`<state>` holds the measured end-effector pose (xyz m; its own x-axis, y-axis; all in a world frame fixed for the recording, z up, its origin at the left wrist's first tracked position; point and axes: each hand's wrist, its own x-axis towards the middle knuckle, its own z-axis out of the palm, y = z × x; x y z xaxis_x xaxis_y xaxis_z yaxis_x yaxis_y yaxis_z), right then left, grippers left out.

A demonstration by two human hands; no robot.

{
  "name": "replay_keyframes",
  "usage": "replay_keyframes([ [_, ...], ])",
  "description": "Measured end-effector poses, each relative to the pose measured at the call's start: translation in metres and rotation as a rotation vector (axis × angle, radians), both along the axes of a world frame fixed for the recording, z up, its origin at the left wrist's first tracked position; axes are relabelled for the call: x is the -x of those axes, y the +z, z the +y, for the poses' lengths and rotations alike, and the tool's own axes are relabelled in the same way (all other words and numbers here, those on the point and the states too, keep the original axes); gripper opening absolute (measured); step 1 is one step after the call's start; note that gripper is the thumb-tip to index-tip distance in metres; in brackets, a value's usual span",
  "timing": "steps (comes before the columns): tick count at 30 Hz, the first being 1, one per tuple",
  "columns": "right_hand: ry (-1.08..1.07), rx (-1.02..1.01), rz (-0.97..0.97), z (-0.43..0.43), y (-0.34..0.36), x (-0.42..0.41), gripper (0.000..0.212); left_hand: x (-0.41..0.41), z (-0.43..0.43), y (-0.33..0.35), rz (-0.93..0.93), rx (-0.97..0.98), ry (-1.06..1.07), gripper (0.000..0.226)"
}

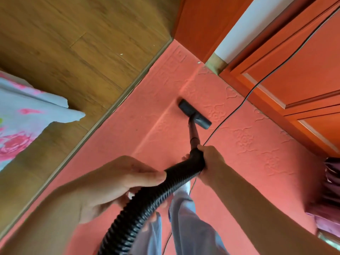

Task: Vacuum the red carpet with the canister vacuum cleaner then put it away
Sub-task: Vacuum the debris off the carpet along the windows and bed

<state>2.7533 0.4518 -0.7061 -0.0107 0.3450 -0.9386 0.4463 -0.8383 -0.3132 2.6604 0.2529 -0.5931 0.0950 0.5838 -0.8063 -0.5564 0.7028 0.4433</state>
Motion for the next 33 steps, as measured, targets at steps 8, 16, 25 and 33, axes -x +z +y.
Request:
replay_keyframes([
  [8, 0.231, -0.107, 0.032, 0.064, -0.046, 0.010, 0.014, -0.055, 0.064, -0.039, 0.103, 0.091, 0.406, 0.041],
  [16, 0.425, -0.062, -0.075, 0.042, -0.048, -0.038, 0.024, -0.093, 0.038, -0.039, 0.085, 0.073, 0.359, 0.035],
  [25, 0.430, 0.137, -0.009, -0.074, 0.012, -0.062, 0.012, -0.107, -0.063, 0.053, 0.105, 0.051, 0.343, 0.034],
  [33, 0.614, 0.311, 0.122, -0.118, 0.041, -0.092, 0.013, -0.190, -0.129, 0.079, 0.083, -0.064, 0.623, 0.034],
])
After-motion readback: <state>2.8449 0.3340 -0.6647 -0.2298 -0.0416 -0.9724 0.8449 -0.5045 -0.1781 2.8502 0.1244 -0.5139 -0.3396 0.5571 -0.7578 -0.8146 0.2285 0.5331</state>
